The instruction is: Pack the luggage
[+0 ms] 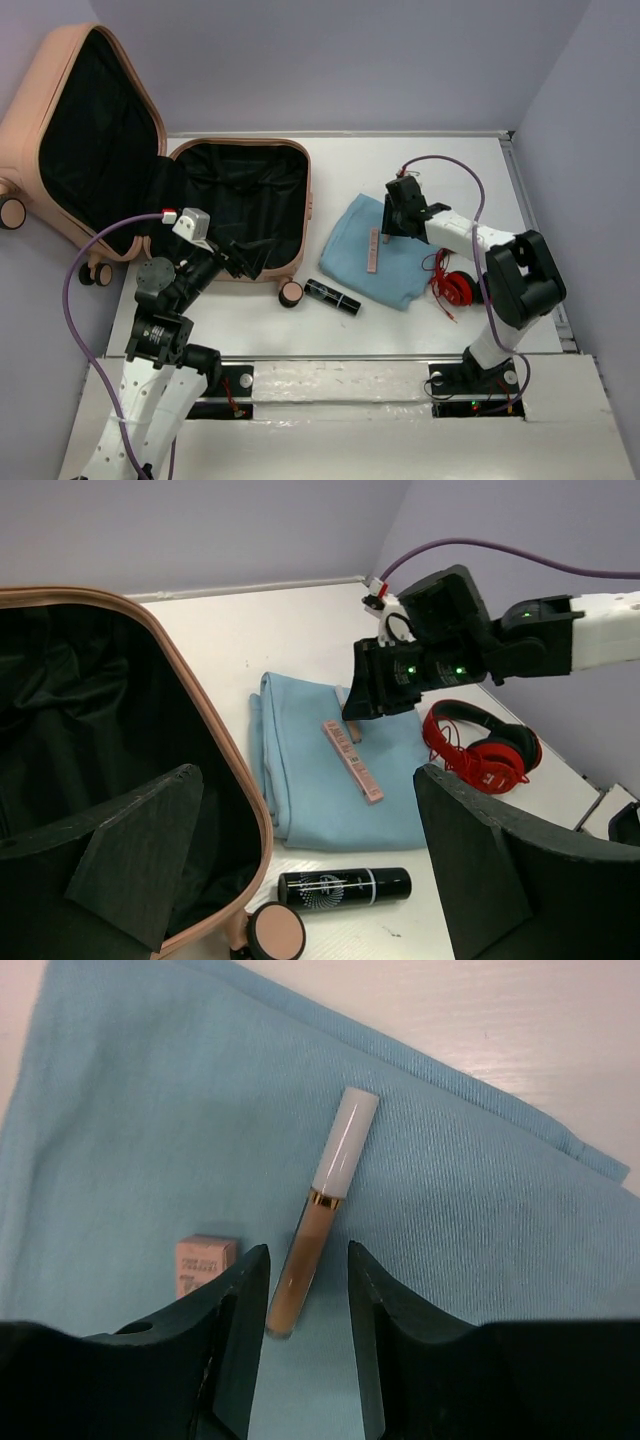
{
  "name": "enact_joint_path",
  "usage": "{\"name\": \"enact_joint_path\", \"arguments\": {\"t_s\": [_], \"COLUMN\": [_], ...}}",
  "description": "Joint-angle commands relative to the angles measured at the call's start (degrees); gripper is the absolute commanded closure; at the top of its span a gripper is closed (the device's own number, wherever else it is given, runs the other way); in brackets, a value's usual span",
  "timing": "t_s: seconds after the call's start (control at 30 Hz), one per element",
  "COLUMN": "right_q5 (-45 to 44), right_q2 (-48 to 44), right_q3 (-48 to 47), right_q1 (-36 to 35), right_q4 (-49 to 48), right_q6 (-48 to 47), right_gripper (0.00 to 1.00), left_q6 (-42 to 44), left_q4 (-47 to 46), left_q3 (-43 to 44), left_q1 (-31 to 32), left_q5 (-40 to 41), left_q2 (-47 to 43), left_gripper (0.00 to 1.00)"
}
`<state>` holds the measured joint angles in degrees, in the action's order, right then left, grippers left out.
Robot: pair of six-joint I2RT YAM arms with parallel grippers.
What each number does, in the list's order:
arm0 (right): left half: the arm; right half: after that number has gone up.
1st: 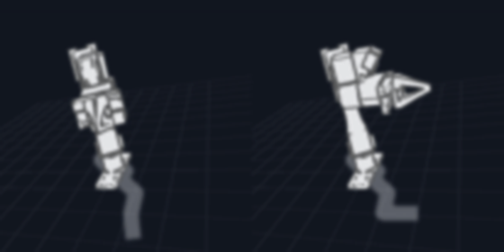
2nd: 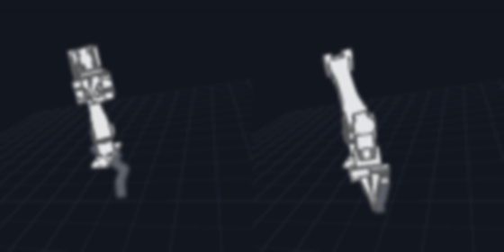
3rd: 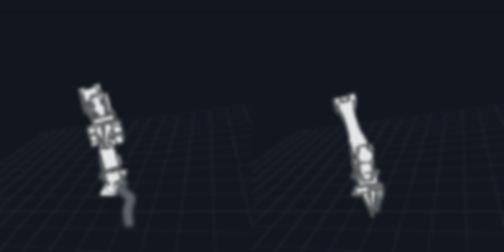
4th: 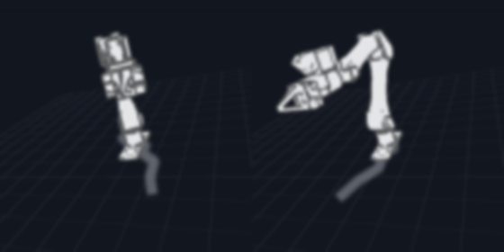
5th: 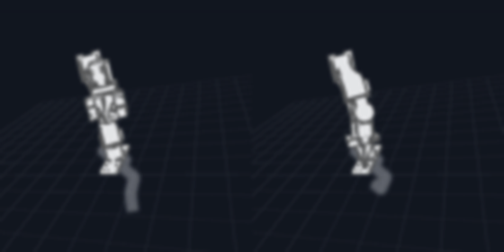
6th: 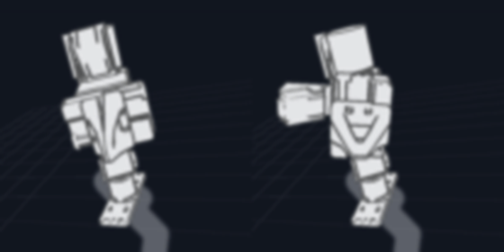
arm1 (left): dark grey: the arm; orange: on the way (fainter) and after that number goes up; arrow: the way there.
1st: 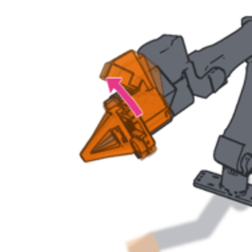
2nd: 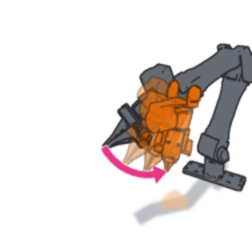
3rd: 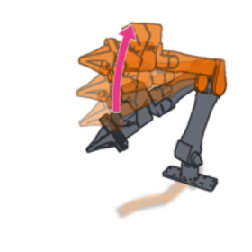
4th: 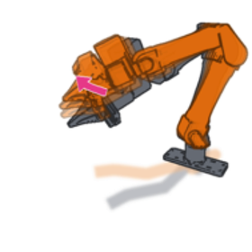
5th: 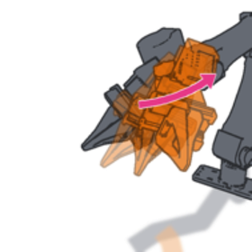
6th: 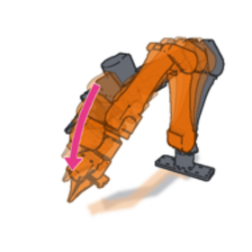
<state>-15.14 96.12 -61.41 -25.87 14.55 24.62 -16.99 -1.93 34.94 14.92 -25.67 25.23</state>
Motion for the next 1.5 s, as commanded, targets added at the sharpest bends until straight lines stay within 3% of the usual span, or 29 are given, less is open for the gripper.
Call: {"name": "enact_joint_path", "arguments": {"t_s": [0.0, 0.2, 0.4, 0.57, 0.63, 0.67, 0.73, 0.77, 0.83, 0.87, 1.17, 1.33, 1.43, 1.47], "right_q5": [-5.69, -6.57, -3.51, 14.85, 21.51, 23.03, 27.67, 28.4, 27.01, 19.26, -4.96, -6.66, -7.01, -7.53], "right_q2": [4.69, -1.51, -11.03, -6.31, -2.44, 1.4, 4.68, 5.83, 5.84, 3.66, -7.68, -6.83, -2.79, -1.56], "right_q3": [-4.07, -0.3, -1.69, -9.24, -16.96, -19.43, -26.26, -27.53, -27.8, -24.93, 2.33, 9.55, 9.2, 8.07], "right_q1": [-0.06, -0.06, -6.46, -13.32, -15.95, -16.84, -18.42, -18.95, -18.96, -18.96, -14.03, -12.37, -12.36, -12.36], "right_q4": [-2.59, -7.15, -7.51, -13.56, -13.75, -13.93, -13.84, -13.93, -12.79, -11.83, -0.59, 0.4, -0.13, 0.04], "right_q6": [1.74, 0.78, -4.23, -2.04, -0.11, 0.6, 1.65, 1.74, 1.57, -1.04, -1.16, 0.77, 1.66, 1.83], "right_gripper": [0.63, 0.91, 0.92, 0.92, 0.92, 0.89, 0.66, 0.35, 0.25, 0.25, 0.34, 0.35, 0.42, 0.52], "left_q6": [0.65, 0.56, 0.73, 0.82, 0.91, 0.91, 1.0, 1.08, 1.17, 1.17, 0.91, 0.82, 0.82, 0.82], "left_q4": [-1.41, -1.41, -1.58, -1.41, -1.06, -0.97, -0.97, -0.88, -0.79, -0.7, -0.97, -1.23, -1.23, -1.23], "left_q3": [2.42, 2.5, 2.68, 3.21, 3.29, 3.21, 3.21, 3.12, 3.12, 3.12, 3.03, 2.86, 2.85, 2.85], "left_q1": [-0.06, -0.06, -0.24, -1.73, -2.08, -2.17, -2.26, -2.26, -2.26, -2.35, -2.26, -2.26, -2.26, -2.26], "left_q5": [-0.52, -0.69, -0.26, 2.2, 2.99, 3.17, 3.26, 3.35, 3.52, 3.52, 2.82, 2.64, 2.47, 2.47], "left_q2": [-0.8, -0.89, -1.15, -2.03, -2.12, -2.21, -2.12, -2.12, -2.21, -2.29, -2.56, -2.47, -2.21, -2.21], "left_gripper": [0.01, 0.01, 0.01, 0.01, 0.01, 0.01, 0.01, 0.01, 0.01, 0.01, 0.01, 0.01, 0.01, 0.01]}}
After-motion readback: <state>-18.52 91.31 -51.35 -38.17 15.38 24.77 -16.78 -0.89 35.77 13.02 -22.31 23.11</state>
